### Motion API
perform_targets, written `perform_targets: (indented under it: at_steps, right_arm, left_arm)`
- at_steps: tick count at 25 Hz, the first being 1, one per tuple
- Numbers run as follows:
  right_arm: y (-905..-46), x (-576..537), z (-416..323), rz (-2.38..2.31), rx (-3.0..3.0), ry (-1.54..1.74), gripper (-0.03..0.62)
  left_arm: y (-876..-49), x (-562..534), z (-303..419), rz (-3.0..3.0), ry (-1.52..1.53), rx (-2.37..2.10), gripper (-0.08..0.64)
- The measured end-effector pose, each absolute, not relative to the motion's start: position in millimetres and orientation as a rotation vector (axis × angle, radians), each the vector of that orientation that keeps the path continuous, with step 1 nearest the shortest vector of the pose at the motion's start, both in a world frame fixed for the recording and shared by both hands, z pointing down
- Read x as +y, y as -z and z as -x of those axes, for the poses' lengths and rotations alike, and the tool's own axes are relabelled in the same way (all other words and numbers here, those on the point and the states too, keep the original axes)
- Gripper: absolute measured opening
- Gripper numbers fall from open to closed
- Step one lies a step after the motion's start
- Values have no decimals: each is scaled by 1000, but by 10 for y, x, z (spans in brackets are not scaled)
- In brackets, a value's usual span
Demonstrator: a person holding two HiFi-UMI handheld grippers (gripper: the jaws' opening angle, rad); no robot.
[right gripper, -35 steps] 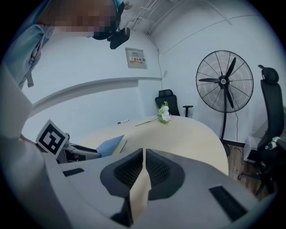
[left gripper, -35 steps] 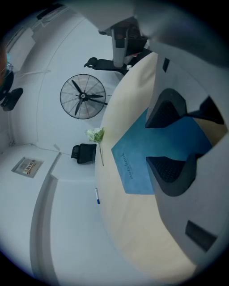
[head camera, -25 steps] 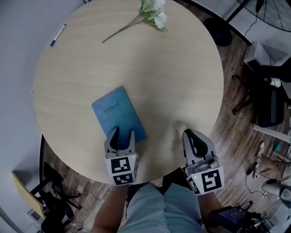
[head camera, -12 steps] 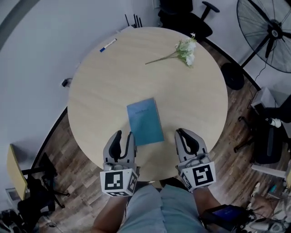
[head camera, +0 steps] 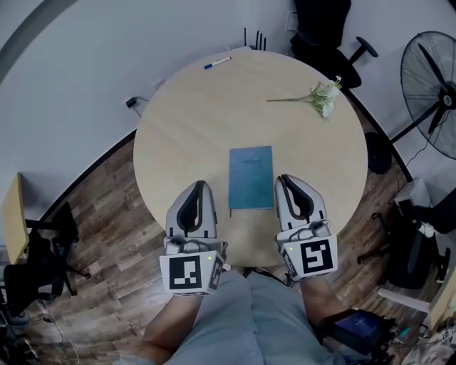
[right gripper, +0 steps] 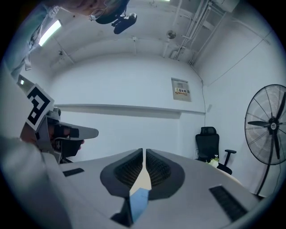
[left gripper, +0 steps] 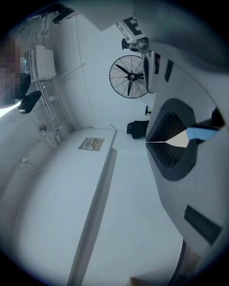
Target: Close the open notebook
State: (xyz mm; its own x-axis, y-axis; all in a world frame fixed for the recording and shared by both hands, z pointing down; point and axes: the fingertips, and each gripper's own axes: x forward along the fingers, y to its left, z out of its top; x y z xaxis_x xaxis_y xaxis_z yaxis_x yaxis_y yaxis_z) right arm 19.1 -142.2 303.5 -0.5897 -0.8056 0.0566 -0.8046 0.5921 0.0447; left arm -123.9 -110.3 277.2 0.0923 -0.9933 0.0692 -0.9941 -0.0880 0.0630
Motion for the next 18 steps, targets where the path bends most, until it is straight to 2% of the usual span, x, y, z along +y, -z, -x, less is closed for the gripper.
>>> perform_targets:
  at_steps: [18]
  right_arm:
    - [-2978,-1322,-130,-1393,-2737,78,51]
  left_arm:
    - [-2755,-1022,1288,-2280,-17,-2074,20]
